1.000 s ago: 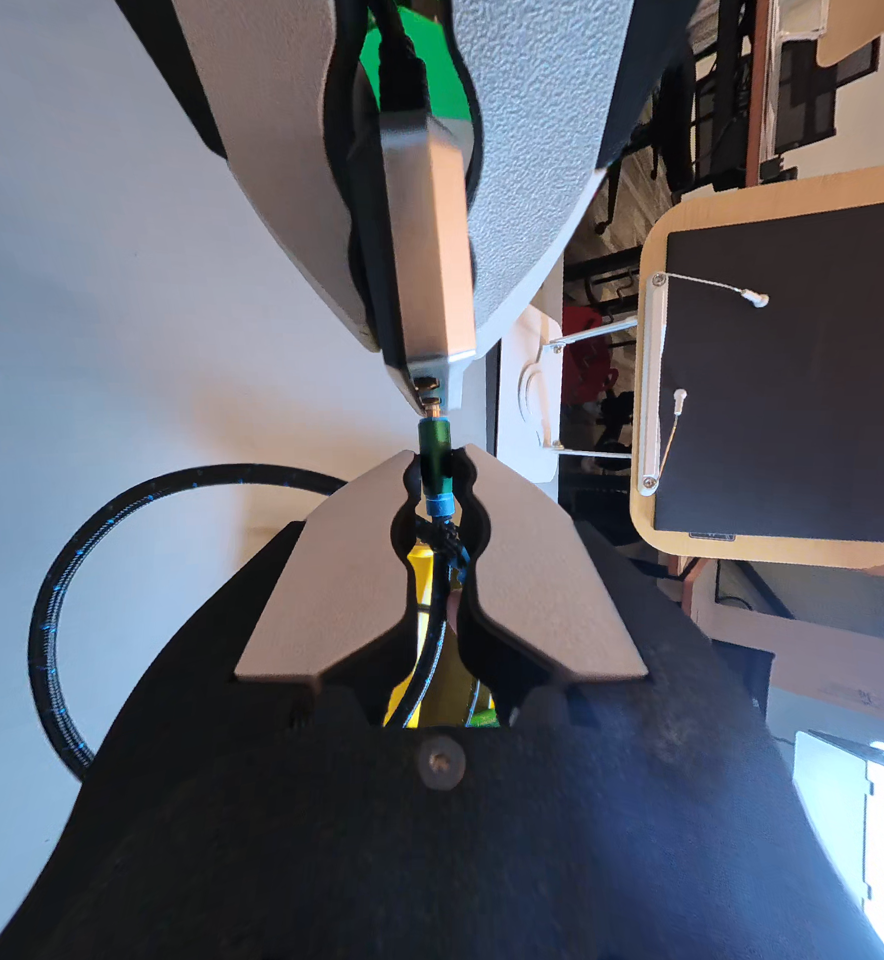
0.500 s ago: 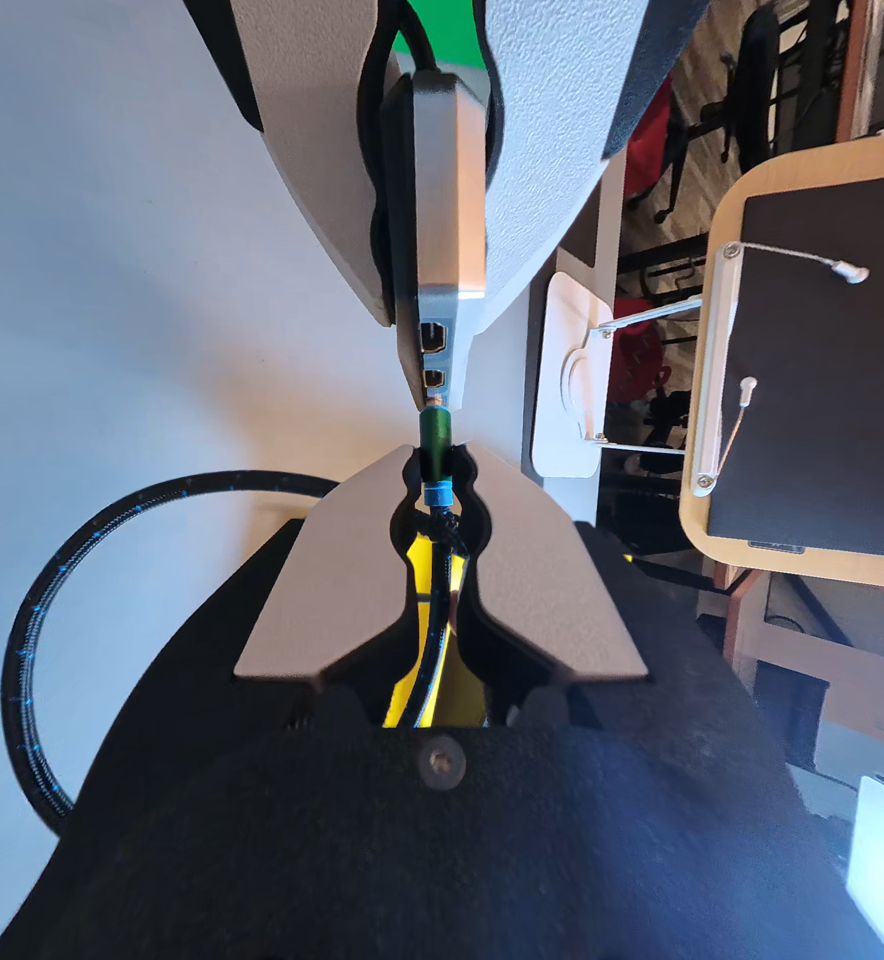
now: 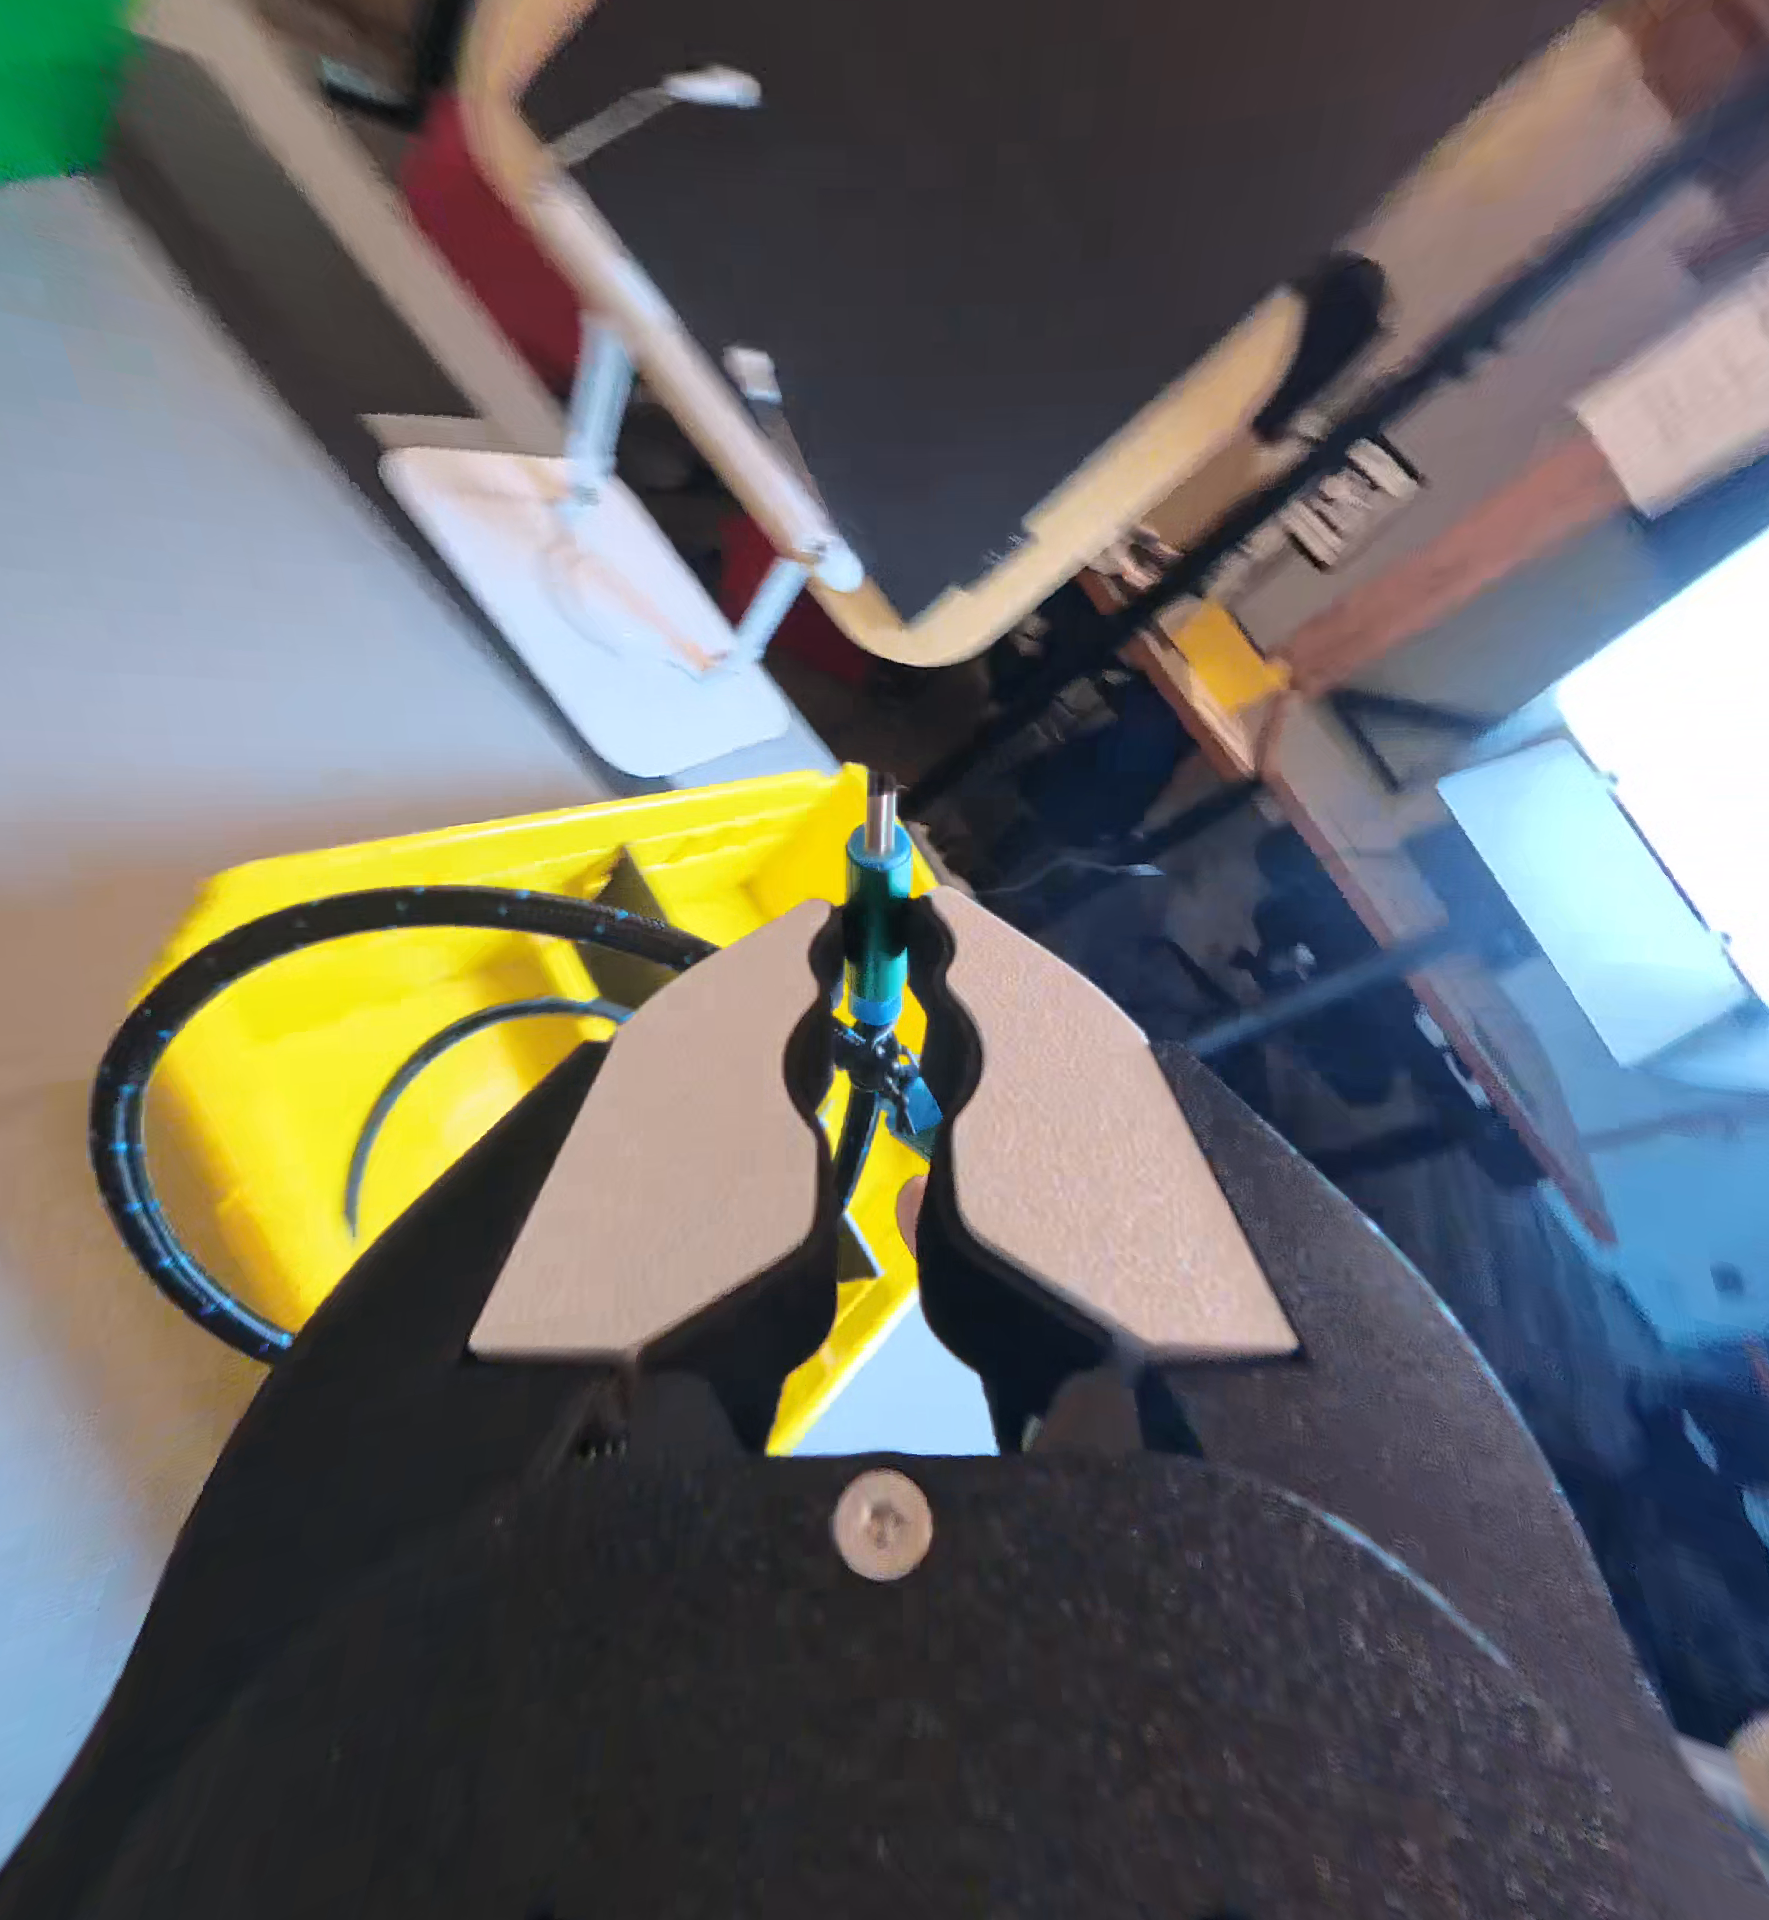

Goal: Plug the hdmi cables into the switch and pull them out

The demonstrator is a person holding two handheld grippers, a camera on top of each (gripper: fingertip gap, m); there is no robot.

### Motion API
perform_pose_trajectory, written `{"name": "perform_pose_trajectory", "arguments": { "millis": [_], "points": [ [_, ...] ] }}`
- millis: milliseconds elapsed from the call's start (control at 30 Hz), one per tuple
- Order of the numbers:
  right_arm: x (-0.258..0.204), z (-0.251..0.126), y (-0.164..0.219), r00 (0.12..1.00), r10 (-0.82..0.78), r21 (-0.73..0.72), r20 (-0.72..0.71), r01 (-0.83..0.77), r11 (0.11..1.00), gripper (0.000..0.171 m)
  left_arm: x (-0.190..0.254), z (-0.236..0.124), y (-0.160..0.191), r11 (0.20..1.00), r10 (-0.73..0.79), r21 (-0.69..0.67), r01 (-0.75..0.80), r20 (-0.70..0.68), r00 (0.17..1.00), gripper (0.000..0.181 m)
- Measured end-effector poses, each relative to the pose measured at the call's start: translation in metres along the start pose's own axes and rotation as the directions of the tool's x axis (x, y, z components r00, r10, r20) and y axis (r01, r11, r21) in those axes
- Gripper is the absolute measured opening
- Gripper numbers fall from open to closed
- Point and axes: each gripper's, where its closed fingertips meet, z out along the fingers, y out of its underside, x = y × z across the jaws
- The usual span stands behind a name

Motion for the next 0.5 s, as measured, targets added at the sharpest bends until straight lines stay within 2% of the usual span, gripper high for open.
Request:
{"name": "perform_pose_trajectory", "arguments": {
  "millis": [100,200,267,333,400,500],
  "points": [
    [0.008,0.036,0.033,0.98,0.169,-0.056,-0.102,-0.175,0.983,0.012,-0.016,-0.018,-0.007,0.998,-0.041,0.046,0.038,0.064,0.997,0.023],
    [-0.026,0.074,0.101,0.969,0.248,-0.344,-0.016,-0.238,0.908,0.026,-0.023,-0.03,-0.013,0.992,-0.083,0.103,0.075,0.068,0.994,0.024],
    [-0.032,0.083,0.117,0.969,0.246,-0.374,-0.02,-0.236,0.897,0.037,-0.025,-0.035,-0.018,0.985,-0.105,0.142,0.097,0.056,0.993,0.024],
    [-0.029,0.081,0.105,0.959,0.283,-0.325,-0.017,-0.273,0.905,0.049,-0.026,-0.04,-0.023,0.977,-0.12,0.183,0.111,0.043,0.992,0.024],
    [-0.021,0.072,0.074,0.947,0.322,-0.196,-0.008,-0.317,0.928,0.049,-0.027,-0.046,-0.029,0.964,-0.143,0.229,0.133,0.027,0.989,0.024],
    [-0.027,0.048,0.01,0.929,0.346,0.024,0.128,-0.352,0.936,0.05,-0.029,-0.055,-0.04,0.931,-0.192,0.313,0.187,-0.014,0.981,0.023]
  ]
}}
